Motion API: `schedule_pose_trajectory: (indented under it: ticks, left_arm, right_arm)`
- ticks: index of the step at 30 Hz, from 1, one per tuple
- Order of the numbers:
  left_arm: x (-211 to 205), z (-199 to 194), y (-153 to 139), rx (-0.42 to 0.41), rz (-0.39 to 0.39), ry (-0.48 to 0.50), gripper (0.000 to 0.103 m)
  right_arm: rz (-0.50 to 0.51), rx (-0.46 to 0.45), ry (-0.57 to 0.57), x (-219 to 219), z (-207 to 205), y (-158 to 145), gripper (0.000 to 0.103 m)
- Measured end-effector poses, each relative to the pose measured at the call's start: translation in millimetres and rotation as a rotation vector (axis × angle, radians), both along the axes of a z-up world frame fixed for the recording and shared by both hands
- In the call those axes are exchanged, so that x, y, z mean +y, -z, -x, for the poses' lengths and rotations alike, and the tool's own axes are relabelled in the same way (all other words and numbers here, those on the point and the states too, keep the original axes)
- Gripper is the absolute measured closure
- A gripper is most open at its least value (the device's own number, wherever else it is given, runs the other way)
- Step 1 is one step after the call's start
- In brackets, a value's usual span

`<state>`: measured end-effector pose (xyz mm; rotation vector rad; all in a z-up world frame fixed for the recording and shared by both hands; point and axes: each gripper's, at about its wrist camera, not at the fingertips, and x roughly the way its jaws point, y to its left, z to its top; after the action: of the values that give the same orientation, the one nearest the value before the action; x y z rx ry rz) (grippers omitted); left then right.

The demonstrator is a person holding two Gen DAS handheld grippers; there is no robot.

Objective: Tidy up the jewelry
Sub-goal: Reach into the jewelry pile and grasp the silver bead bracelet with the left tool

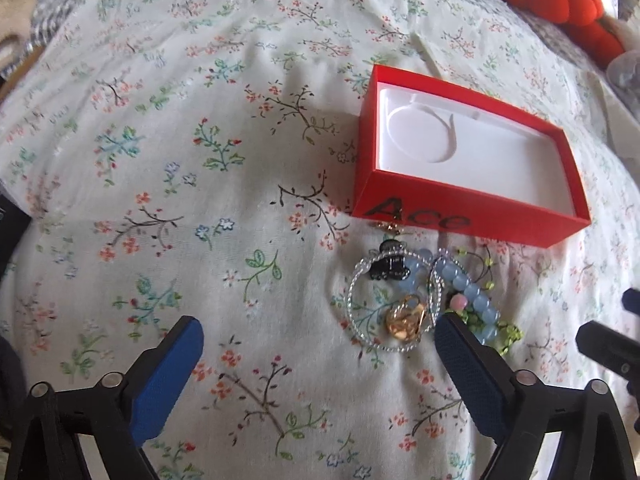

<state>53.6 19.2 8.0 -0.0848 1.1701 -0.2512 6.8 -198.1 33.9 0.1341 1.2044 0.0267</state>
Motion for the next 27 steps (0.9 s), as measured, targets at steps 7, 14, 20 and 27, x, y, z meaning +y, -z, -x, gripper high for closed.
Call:
schedule_pose_trajectory:
  ticks: [7,14,20,27]
  left_arm:
    - [3,-17,26,0.084,0.13,0.024,0.044]
    - [-4,-27,37,0.107,0.135,0.043,0.067]
    - [-5,-35,40,0.12,0.149,0.05,0.087]
    - [-11,-35,43,0.123,0.144,0.063,0.101]
  right_arm:
    - [-0.149,0.061,-0.013,0,-17,16,0.027]
    - [-0.254,0.087,-0.035,9,-31,29,0.062]
    - [-0.263,0.107,-0.084,29,-40,38,0.077]
    - [-0.224,0.133,-0.081,34,-47,53,0.087]
